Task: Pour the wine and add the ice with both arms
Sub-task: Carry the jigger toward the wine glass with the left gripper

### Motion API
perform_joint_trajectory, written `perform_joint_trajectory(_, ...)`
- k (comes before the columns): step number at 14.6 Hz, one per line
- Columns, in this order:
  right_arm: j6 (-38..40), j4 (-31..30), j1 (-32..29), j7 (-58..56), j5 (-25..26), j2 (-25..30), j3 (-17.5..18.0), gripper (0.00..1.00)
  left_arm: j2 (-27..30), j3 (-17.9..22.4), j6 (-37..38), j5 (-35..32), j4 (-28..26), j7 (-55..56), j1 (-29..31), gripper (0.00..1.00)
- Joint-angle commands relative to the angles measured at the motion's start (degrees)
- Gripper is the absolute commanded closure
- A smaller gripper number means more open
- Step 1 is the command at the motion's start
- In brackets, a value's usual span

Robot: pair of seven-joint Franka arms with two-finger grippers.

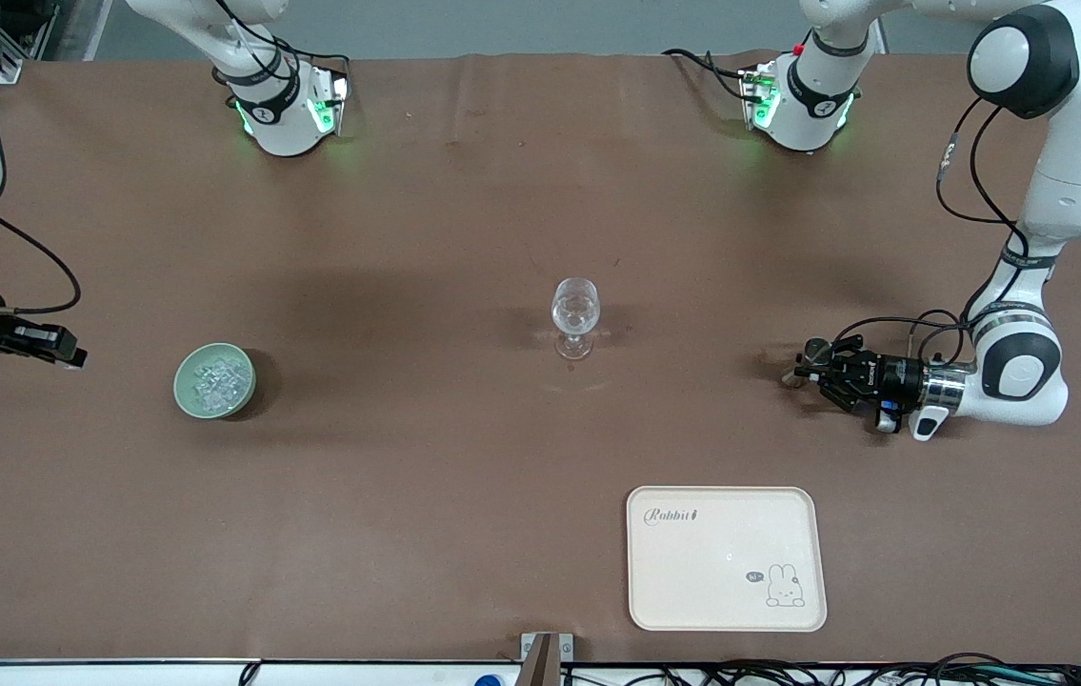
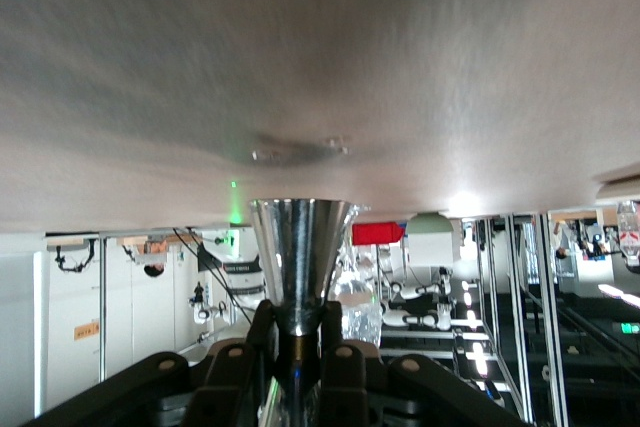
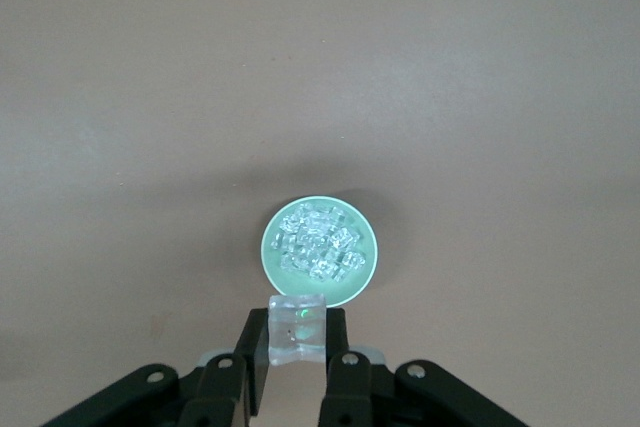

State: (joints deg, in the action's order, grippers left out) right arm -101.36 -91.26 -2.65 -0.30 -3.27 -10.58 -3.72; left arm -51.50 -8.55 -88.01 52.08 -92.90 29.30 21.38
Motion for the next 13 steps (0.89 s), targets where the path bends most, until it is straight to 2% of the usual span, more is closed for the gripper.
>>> perform_joint_trajectory(1, 1.77, -2.17, 0.36, 0.21, 1.07, 3.97, 0.29, 0.99, 0.88, -0.93, 1.70, 1.53, -0.26, 1.81, 0.06, 0.99)
perform_joint_trajectory(6, 2.66, -6.38, 1.41, -0.05, 1.16, 9.07, 0.29, 0.99, 4.12, -4.80, 1.61, 1.71, -2.80, 3.84, 0.15, 0.99)
perform_joint_trajectory(10, 3.45, -6.65, 2.03, -0.05, 1.16, 10.13, 0.29, 0.99, 9.39, -7.52, 1.26, 2.32, -5.52, 7.97, 0.06, 0.98)
perform_joint_trajectory(13, 3.45, -6.48, 2.73, -0.22, 1.24, 10.05, 0.20, 0.99, 14.31, -10.68, -2.85, 3.90, -9.91, 9.72, 0.06, 0.98)
